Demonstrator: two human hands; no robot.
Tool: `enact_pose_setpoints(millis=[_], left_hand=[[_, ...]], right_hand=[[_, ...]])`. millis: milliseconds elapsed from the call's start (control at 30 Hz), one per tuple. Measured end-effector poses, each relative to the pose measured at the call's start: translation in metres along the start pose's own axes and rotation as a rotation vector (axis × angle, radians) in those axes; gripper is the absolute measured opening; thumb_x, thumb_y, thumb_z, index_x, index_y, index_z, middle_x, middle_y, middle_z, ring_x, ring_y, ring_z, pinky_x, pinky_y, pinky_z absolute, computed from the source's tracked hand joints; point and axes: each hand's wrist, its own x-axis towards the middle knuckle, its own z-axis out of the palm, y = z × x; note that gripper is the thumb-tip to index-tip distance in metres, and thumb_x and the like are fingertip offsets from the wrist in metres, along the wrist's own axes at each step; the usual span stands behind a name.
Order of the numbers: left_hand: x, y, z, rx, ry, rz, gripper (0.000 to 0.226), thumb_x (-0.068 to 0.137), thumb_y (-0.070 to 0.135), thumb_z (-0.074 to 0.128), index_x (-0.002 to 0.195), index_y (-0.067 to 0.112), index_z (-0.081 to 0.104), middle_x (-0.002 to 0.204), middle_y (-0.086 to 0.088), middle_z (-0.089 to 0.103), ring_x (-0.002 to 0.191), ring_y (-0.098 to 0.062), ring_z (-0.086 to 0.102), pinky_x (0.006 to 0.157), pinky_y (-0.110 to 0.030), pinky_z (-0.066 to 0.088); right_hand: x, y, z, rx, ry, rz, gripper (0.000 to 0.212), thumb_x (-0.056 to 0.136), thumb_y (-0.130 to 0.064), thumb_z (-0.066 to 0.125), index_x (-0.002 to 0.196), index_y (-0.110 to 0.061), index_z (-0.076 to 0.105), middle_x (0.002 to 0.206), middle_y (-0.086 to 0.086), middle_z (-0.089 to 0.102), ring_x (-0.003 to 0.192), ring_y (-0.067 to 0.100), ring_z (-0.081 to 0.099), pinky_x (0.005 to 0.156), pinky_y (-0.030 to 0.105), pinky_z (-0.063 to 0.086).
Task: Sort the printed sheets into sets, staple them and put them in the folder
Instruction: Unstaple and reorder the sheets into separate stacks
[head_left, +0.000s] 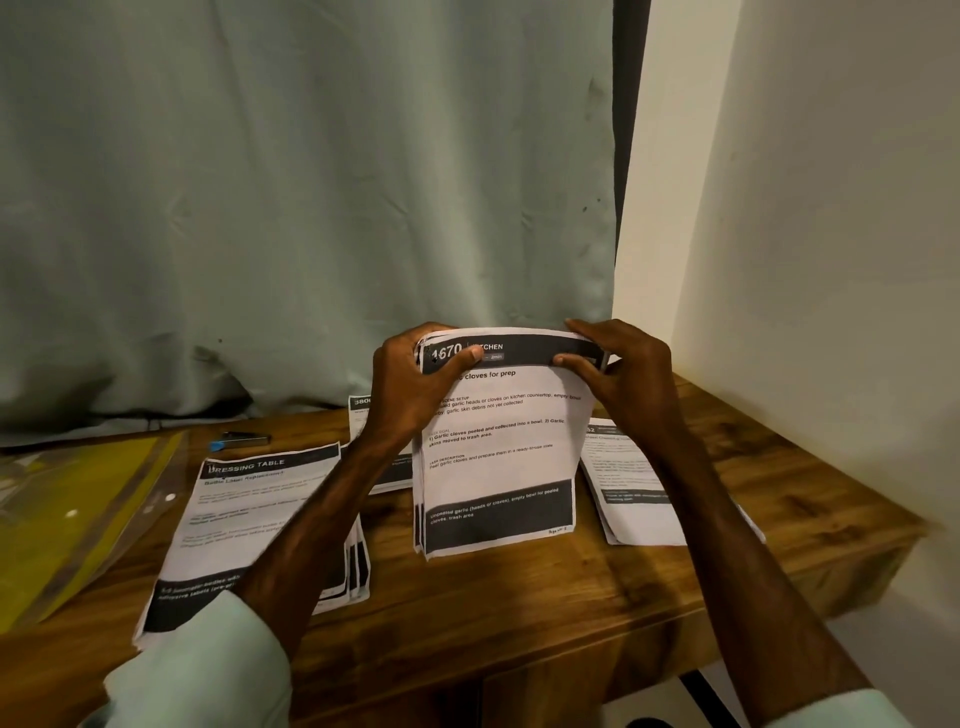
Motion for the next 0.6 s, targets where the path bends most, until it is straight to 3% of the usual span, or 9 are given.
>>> enact_pose_setpoints(millis=[167, 267, 300, 367, 433, 600], left_hand=[[0.001, 0.001, 0.0, -0.01, -0.008, -0.003, 0.027, 0.087, 0.031, 0.078, 0.108, 0.02, 0.065, 0.091, 0.017, 0.069, 0.077, 0.006, 0.071, 0.064, -0.011, 0.054], [0.0, -0.002, 0.002, -0.015, 0.009, -0.009, 0.026, 0.088, 0.031, 0.079, 0.107, 0.019, 0.066, 0.091, 0.014, 0.071, 0.077, 0.002, 0.072, 0.066, -0.014, 0.057], [0.0, -0.003, 0.002, -0.015, 0.018, -0.015, 0.026, 0.088, 0.031, 0.079, 0.107, 0.018, 0.067, 0.092, 0.01, 0.072, 0.077, 0.0, 0.073, 0.068, -0.016, 0.059], [0.001, -0.004, 0.001, -0.028, 0.035, -0.029, 0.03, 0.088, 0.031, 0.08, 0.108, 0.012, 0.069, 0.094, 0.003, 0.075, 0.079, -0.004, 0.074, 0.069, -0.019, 0.06], [0.002, -0.003, 0.001, -0.047, 0.055, -0.054, 0.034, 0.087, 0.03, 0.081, 0.11, 0.007, 0.07, 0.095, 0.0, 0.076, 0.079, -0.007, 0.075, 0.069, -0.02, 0.06], [0.001, -0.006, 0.002, -0.079, 0.085, -0.12, 0.037, 0.087, 0.032, 0.081, 0.109, 0.005, 0.07, 0.094, 0.0, 0.077, 0.079, -0.012, 0.076, 0.07, -0.026, 0.062]], right_hand=[[0.002, -0.001, 0.0, 0.026, -0.003, 0.048, 0.046, 0.087, -0.036, 0.076, 0.128, -0.015, 0.07, 0.117, 0.004, 0.072, 0.093, 0.008, 0.063, 0.078, 0.034, 0.062], [-0.004, -0.004, 0.004, 0.161, 0.037, 0.189, 0.06, 0.084, -0.032, 0.081, 0.139, -0.019, 0.06, 0.13, -0.008, 0.064, 0.096, -0.005, 0.064, 0.08, 0.015, 0.058], [-0.007, -0.003, 0.005, 0.274, 0.04, 0.268, 0.066, 0.083, -0.029, 0.083, 0.142, -0.021, 0.055, 0.132, -0.009, 0.063, 0.1, -0.003, 0.066, 0.08, 0.015, 0.058], [-0.016, 0.002, 0.008, 0.52, 0.009, 0.433, 0.07, 0.081, -0.021, 0.084, 0.143, -0.02, 0.051, 0.129, 0.0, 0.068, 0.104, 0.011, 0.072, 0.081, 0.027, 0.061], [-0.027, 0.009, 0.012, 0.614, -0.066, 0.546, 0.067, 0.081, -0.017, 0.084, 0.14, -0.016, 0.053, 0.124, 0.003, 0.071, 0.103, 0.017, 0.073, 0.082, 0.034, 0.062], [-0.067, 0.018, 0.038, 0.685, -0.214, 0.722, 0.051, 0.083, -0.014, 0.081, 0.131, -0.011, 0.063, 0.115, -0.003, 0.075, 0.099, 0.016, 0.074, 0.085, 0.036, 0.062]])
